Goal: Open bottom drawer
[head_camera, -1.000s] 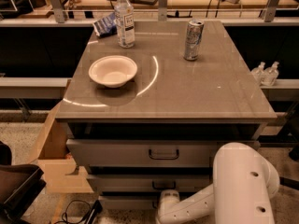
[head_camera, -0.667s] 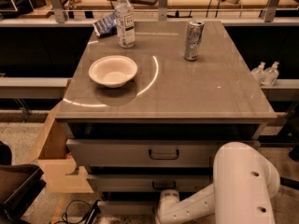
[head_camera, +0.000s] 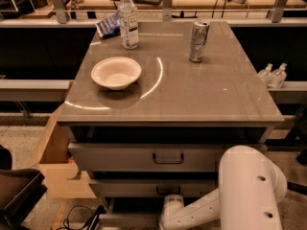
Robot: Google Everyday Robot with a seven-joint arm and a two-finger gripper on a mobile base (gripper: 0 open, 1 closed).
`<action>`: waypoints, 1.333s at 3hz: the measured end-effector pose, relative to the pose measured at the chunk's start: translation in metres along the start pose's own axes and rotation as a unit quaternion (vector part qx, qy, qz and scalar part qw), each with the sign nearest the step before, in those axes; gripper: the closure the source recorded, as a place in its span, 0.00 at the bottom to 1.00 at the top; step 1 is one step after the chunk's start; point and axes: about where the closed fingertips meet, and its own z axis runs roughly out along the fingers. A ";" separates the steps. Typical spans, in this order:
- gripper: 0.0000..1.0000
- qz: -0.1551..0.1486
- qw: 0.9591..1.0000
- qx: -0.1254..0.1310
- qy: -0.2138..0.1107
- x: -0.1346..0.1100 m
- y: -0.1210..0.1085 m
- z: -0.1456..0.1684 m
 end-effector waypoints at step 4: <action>1.00 0.006 1.000 0.005 0.005 -0.003 0.021 -0.007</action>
Offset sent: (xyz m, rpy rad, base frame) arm -0.0709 0.0050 0.0275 -0.0325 -0.0404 -0.0438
